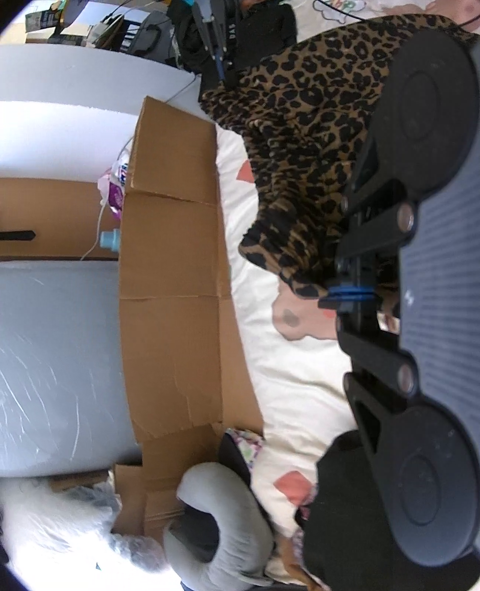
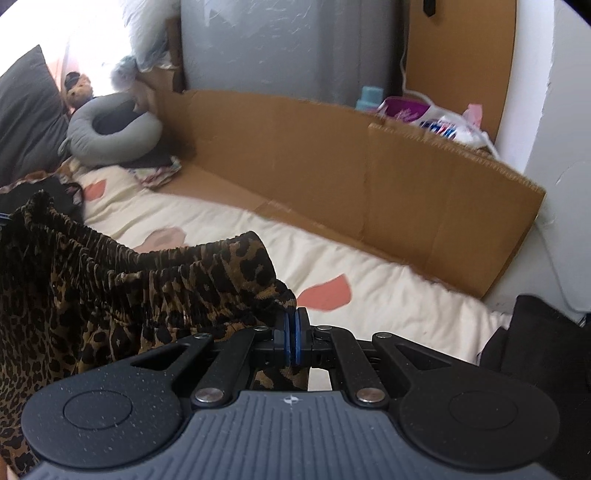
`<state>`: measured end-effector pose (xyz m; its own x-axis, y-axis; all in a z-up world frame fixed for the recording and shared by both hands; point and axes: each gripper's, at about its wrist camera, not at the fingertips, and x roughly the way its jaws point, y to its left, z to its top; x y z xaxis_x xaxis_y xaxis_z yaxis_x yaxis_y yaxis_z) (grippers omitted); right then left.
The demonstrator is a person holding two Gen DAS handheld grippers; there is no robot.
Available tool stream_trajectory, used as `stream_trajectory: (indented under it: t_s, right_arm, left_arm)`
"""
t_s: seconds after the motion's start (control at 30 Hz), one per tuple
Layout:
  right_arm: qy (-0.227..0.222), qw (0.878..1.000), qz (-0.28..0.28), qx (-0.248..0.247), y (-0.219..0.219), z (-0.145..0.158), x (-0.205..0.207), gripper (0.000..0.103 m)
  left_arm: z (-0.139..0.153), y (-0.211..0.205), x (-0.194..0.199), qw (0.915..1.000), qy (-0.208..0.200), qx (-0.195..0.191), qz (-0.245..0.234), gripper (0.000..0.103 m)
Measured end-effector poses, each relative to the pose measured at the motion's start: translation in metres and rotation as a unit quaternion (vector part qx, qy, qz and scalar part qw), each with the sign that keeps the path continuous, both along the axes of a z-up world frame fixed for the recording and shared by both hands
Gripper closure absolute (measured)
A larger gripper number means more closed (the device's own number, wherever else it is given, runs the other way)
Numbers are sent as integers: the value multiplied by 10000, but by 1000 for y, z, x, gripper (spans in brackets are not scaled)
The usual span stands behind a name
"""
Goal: Fold clothes
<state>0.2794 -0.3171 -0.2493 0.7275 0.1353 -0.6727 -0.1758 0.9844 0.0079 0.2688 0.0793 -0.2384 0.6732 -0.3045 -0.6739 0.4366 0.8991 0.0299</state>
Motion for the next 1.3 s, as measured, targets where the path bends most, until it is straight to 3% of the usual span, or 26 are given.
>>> stream_trajectory:
  t_s: [0.47, 1.0, 1.1, 1.2, 1.27, 1.3]
  right_arm:
    - [-409, 9978, 49, -528, -10, 17, 58, 103]
    - [38, 9972, 9, -748, -7, -26, 133, 103]
    - [162, 9971, 18, -749, -3, -40, 148, 103]
    - [199, 9970, 37, -751, 1, -53, 156, 96]
    - [114, 9972, -98, -735, -1, -55, 154, 75]
    - [123, 9976, -127, -665, -3, -54, 152, 70]
  left_arm:
    - [-2, -17, 60, 9989, -376, -68, 287, 101]
    - [-46, -23, 134, 9977, 70, 141, 653, 101]
    - [-59, -23, 150, 9959, 303, 90, 848, 100]
    - [-71, -24, 159, 9929, 564, 117, 1044, 92]
    - [-72, -24, 157, 9918, 548, 124, 1147, 92]
    - [-71, -24, 154, 9916, 535, 102, 1170, 92]
